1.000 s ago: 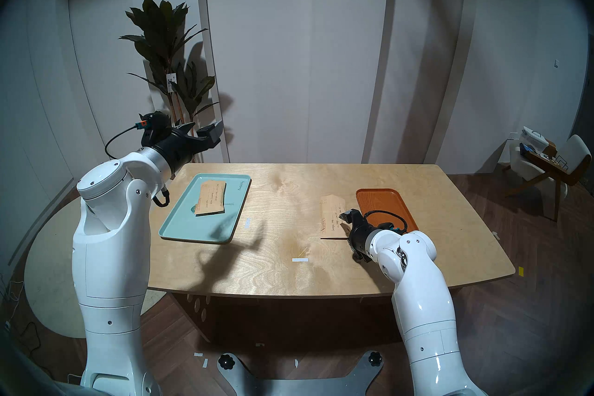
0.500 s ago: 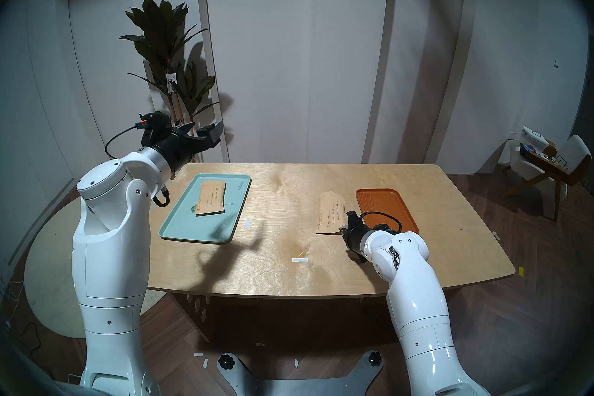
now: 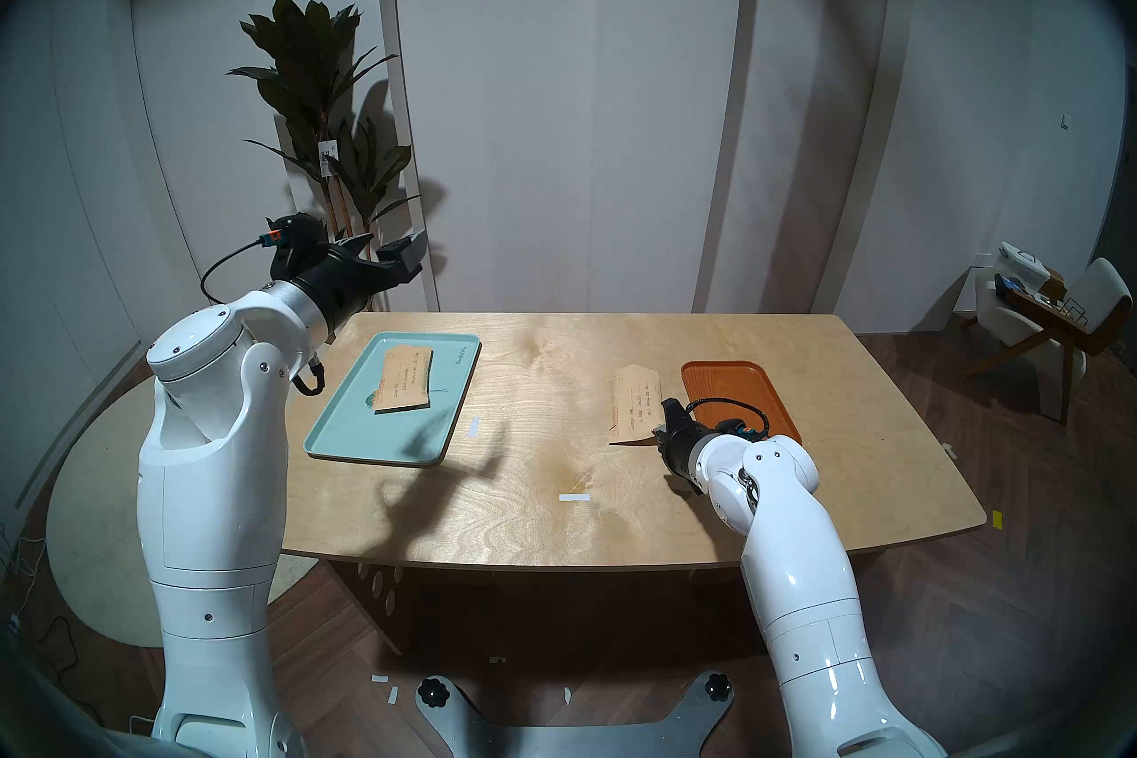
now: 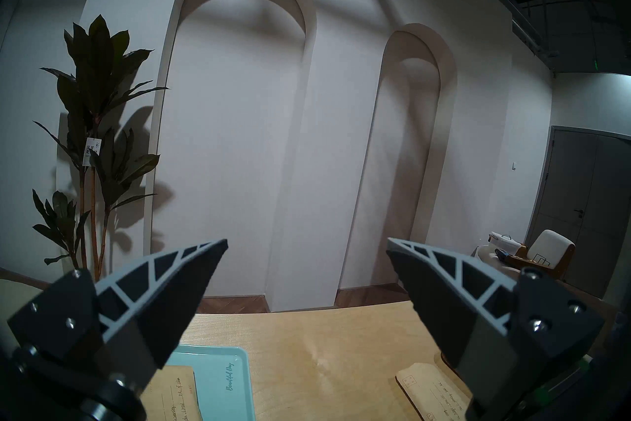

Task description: Sort the mail into the trays, one tray per recipient

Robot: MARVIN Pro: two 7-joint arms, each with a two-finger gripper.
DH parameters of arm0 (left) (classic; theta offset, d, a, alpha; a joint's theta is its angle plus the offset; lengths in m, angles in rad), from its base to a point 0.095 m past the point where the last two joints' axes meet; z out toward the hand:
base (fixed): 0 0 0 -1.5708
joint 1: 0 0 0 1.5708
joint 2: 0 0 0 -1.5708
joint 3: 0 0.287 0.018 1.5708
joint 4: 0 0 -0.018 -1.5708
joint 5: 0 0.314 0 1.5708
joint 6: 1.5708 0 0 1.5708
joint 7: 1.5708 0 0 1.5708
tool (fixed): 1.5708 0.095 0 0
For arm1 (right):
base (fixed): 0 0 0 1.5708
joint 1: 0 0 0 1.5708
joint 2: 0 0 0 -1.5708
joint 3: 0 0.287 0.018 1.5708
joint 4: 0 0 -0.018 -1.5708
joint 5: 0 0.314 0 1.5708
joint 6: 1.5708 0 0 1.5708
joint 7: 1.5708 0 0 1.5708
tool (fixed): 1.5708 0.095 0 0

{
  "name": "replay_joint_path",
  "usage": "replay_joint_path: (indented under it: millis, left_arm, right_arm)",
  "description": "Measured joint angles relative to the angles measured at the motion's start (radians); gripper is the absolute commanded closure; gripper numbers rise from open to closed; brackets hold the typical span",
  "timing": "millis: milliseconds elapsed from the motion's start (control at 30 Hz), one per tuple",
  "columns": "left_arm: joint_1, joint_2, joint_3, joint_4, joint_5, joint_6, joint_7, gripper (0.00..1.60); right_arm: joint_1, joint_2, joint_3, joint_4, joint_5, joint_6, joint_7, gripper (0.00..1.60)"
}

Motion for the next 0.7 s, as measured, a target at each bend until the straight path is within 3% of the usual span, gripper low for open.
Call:
replay_joint_path:
  millis: [367,700]
  left_arm:
    - [0.0,0.003,0.001,0.0,-0.005,0.0,0.002,0.0]
    - [0.0,0.006,0.003,0.0,-0.007,0.0,0.005,0.0]
  right_arm:
    - [0.063,0.038,-0.007,-0.126,-0.044,-0.002,-0.008,1.6]
    - [0.088,0.071,0.025,-0.211,-0.066,0.006,-0.072,1.6]
